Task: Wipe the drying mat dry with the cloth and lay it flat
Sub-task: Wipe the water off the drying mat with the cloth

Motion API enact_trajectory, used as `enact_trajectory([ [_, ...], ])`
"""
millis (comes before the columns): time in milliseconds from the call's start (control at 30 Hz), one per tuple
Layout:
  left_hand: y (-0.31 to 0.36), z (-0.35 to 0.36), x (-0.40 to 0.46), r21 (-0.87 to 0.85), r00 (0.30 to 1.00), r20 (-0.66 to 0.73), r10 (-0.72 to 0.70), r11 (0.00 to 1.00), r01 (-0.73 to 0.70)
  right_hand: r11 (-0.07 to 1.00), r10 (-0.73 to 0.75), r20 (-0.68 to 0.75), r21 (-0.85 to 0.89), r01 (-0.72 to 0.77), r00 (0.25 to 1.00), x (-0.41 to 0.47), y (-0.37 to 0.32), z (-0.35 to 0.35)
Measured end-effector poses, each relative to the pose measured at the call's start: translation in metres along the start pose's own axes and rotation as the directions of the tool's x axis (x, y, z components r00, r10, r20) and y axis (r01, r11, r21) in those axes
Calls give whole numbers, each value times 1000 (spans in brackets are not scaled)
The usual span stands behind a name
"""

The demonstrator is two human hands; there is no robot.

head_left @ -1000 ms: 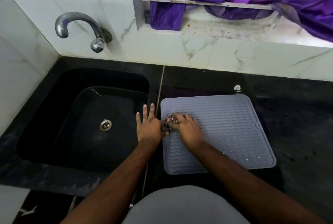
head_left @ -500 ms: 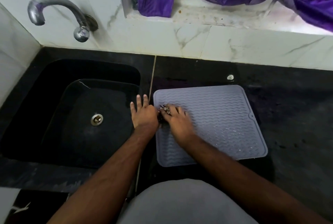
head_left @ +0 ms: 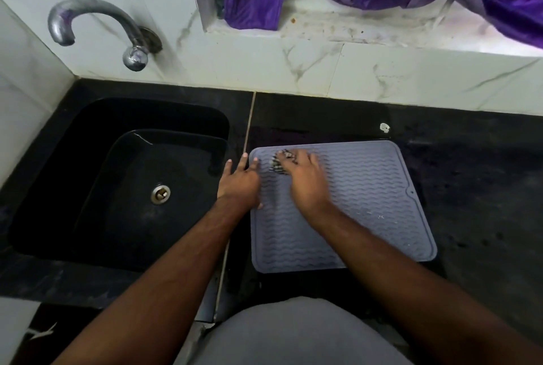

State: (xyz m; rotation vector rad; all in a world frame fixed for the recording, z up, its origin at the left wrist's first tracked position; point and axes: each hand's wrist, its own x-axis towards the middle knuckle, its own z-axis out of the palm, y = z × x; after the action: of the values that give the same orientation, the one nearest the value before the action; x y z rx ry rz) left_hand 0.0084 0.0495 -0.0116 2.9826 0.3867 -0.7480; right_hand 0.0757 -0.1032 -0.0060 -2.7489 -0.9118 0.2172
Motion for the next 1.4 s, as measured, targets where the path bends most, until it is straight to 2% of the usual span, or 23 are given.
enact_trajectory([
  [100, 2, -7, 2, 26, 998, 50, -39, 999, 37, 991, -68, 121, -110, 81, 990, -3, -27, 35],
  [167, 6, -10, 3, 57, 995, 80, -56, 997, 51, 977, -129, 145, -149, 151, 981, -9, -19, 40],
  [300, 24, -21, 4, 170, 993, 89, -83, 983, 67, 886, -309, 197, -296, 357, 930, -21, 32, 25],
  [467, 38, -28, 7, 206, 993, 87, -81, 977, 62, 789, -349, 159, -481, 381, 924, -37, 96, 5],
  [567, 33, -25, 9, 201, 994, 92, -60, 979, 40, 804, -273, 191, -493, 333, 943, -37, 117, -4],
  [633, 28, -23, 9, 148, 993, 112, -48, 988, 31, 875, -151, 135, -443, 196, 979, -34, 111, -9],
  [733, 26, -21, 10, 65, 995, 92, -39, 997, 33, 989, 60, 33, -134, -55, 998, -21, 76, -14],
  [767, 27, -19, 11, 58, 995, 86, -40, 998, 35, 997, 69, -18, -25, -70, 997, -16, 59, -13],
  [833, 30, -17, 13, 69, 996, 82, -42, 997, 36, 999, -4, -50, 51, 6, 999, -4, 23, -7],
  [900, 33, -17, 15, 78, 996, 80, -36, 996, 29, 995, -92, 34, 41, 91, 995, 6, -5, 5],
  [967, 35, -18, 15, 71, 995, 87, -49, 997, 43, 995, -93, 147, 38, 88, 985, 11, -14, 18],
  [1100, 44, -25, 16, 190, 989, 122, -82, 980, 58, 971, -215, 134, -77, 226, 967, 8, 20, 26],
  [1167, 51, -29, 18, 264, 983, 158, -89, 963, 45, 957, -232, 114, -149, 248, 966, 7, 49, 19],
  [1333, 67, -31, 22, 425, 979, 173, -104, 905, 21, 979, -71, 10, -193, 72, 997, -10, 134, 1],
  [1400, 69, -30, 24, 446, 982, 160, -96, 895, 15, 994, 67, -40, -86, -70, 997, -20, 172, -1],
])
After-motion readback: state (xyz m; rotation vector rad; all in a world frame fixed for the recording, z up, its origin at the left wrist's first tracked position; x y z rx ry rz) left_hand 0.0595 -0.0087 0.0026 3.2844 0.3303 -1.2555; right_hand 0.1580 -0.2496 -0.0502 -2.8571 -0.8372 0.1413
